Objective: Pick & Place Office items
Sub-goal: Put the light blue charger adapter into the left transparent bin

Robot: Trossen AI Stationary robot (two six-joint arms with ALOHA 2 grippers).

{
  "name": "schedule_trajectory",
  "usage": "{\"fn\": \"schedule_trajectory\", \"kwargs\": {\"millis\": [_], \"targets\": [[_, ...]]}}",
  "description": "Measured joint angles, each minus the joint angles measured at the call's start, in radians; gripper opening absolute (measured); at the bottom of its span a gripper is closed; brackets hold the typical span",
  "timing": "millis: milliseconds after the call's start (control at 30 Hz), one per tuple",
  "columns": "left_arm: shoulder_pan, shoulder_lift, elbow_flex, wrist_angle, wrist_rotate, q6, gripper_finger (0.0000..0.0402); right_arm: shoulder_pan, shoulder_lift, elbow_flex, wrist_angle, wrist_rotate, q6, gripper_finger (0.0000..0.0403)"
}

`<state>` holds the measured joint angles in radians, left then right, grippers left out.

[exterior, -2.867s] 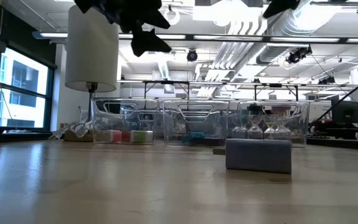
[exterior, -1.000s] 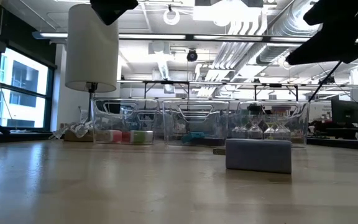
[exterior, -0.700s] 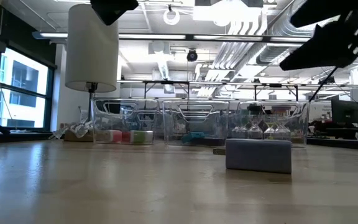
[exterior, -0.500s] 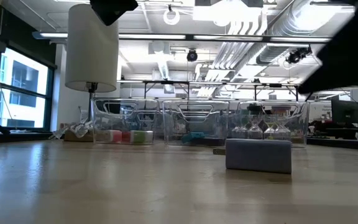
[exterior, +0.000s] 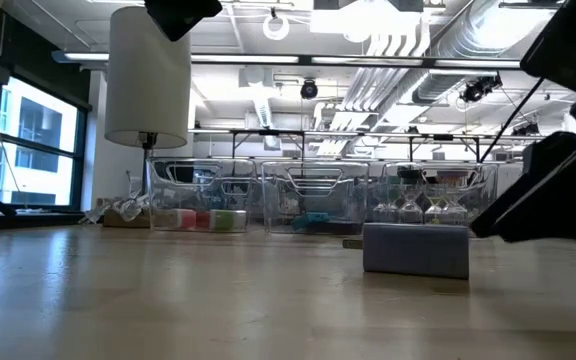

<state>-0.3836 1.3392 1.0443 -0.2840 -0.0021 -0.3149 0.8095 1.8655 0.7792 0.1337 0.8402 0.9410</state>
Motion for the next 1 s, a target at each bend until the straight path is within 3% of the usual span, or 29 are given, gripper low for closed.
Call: {"fn": "schedule_trajectory", "kwargs": {"millis": [733, 1000], "targets": [[0.0, 0.0, 0.0, 0.001, -0.035, 0.001, 0.0297, -0.046, 0.152, -0.001, 0.276, 0.04, -0.141, 0.0332], [0.0, 0.0, 0.0, 0.001, -0.036, 0.0, 0.0297, -0.103, 0.169, 0.0, 0.36, -0.024, -0.228, 0.0332]]}}
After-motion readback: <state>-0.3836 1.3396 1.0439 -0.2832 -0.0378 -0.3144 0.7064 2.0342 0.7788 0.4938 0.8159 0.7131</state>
